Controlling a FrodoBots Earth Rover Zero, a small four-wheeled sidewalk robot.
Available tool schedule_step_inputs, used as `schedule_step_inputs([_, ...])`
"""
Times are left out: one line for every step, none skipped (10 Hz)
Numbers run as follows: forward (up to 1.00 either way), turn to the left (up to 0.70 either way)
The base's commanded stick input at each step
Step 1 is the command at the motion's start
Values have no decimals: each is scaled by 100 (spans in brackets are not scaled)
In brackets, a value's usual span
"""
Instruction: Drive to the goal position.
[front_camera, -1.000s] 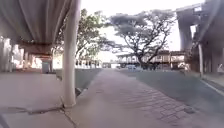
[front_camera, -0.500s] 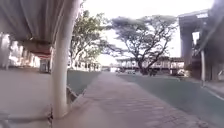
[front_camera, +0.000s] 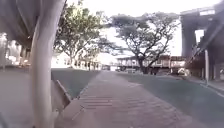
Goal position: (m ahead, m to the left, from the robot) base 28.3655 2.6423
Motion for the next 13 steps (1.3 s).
schedule_step_inputs([70,0])
schedule_step_inputs([70,0])
schedule_step_inputs([70,0])
schedule_step_inputs([70,0])
schedule_step_inputs([70,0])
schedule_step_inputs([70,0])
schedule_step_inputs([70,0])
schedule_step_inputs([70,0])
schedule_step_inputs([70,0])
schedule_step_inputs([70,0])
schedule_step_inputs([70,0])
schedule_step_inputs([70,0])
schedule_step_inputs([70,0])
